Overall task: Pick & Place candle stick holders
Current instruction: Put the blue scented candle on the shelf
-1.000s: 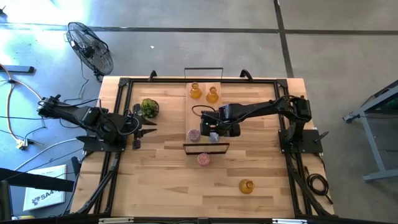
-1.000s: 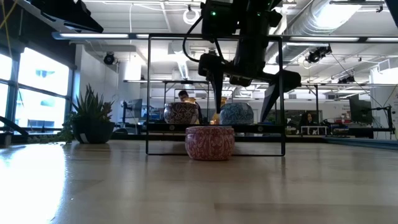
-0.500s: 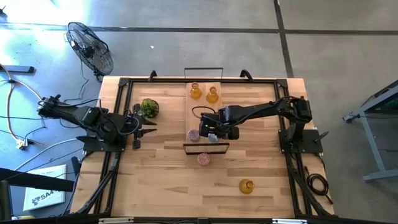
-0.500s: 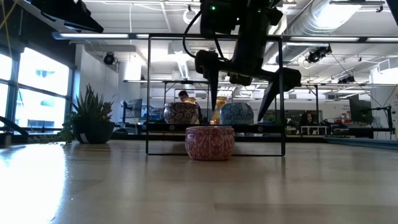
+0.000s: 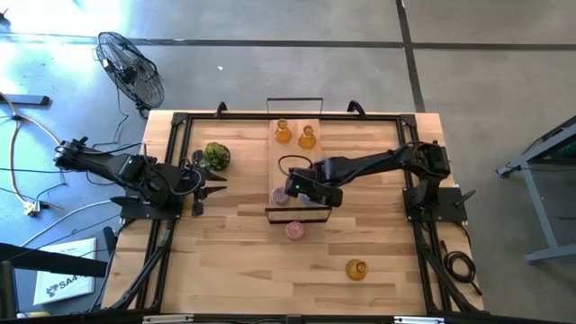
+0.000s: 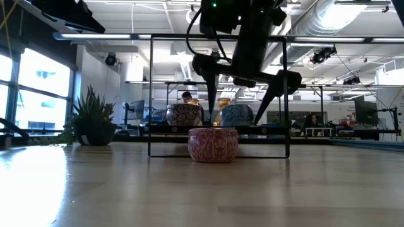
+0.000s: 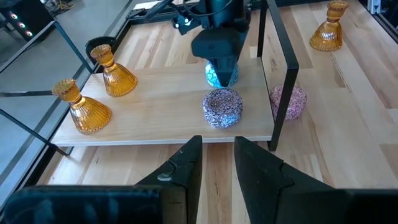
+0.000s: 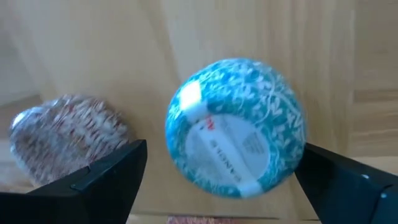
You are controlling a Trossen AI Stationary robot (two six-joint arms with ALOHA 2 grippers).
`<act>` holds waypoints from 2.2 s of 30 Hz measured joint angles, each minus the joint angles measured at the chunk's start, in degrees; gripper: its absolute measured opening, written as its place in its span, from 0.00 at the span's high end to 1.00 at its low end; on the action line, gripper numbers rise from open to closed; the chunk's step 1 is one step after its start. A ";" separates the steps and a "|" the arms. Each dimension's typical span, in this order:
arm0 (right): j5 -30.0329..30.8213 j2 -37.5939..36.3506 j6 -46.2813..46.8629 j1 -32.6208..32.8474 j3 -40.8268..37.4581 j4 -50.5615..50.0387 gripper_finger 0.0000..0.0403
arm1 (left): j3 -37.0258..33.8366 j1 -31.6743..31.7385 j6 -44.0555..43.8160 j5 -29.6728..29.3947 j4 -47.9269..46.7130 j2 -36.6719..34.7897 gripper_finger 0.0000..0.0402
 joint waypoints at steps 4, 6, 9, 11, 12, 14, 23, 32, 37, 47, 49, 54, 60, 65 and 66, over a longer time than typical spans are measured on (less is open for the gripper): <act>0.52 0.96 2.65 -0.01 0.02 -0.69 0.09 | 0.00 0.01 0.01 0.02 0.01 0.00 0.77; 0.86 1.55 4.44 0.00 0.10 -0.67 0.11 | 0.00 0.01 0.01 0.00 0.00 -0.01 0.77; 1.18 2.11 5.53 0.00 0.20 -0.93 0.17 | 0.00 0.01 0.00 0.00 0.00 0.00 0.77; 1.74 2.13 5.87 0.00 0.20 -1.15 0.22 | 0.00 0.00 0.00 0.02 0.01 0.01 0.77; 2.09 2.15 6.06 0.04 0.20 -1.21 0.25 | 0.00 0.01 0.01 0.00 0.00 0.01 0.77; 2.62 2.16 6.27 0.04 0.20 -1.06 0.31 | 0.00 0.01 0.00 0.01 0.00 0.01 0.77; 4.77 2.29 7.35 0.04 0.07 -2.35 0.62 | 0.00 0.00 0.01 0.02 0.00 0.01 0.77; 4.96 2.15 6.94 -0.04 -0.04 -3.46 0.99 | 0.00 0.01 0.01 0.01 0.00 0.00 0.77; 6.03 2.13 4.71 0.37 -0.04 -2.86 0.94 | 0.00 0.00 0.00 0.01 0.00 -0.01 0.77; 13.97 2.07 -1.42 -0.36 -0.04 0.80 0.98 | 0.00 0.02 0.02 0.00 0.02 0.01 0.77; 14.88 2.04 -2.34 -1.07 -0.04 0.91 0.99 | 0.00 0.01 0.01 0.02 0.00 -0.01 0.77; 17.56 0.30 0.42 -1.77 -0.04 -7.39 0.99 | 0.00 0.02 0.00 0.00 0.02 -0.01 0.77; 21.13 -3.72 2.53 0.01 -0.03 -9.89 0.99 | -0.02 0.02 0.01 0.00 0.01 0.00 0.77; 26.22 -5.36 1.95 2.64 0.09 -6.78 1.00 | -0.02 0.02 0.01 0.00 0.01 -0.01 0.77; 27.22 -5.55 1.36 3.12 0.09 -6.49 1.00 | -0.02 0.00 0.01 0.02 0.00 0.00 0.77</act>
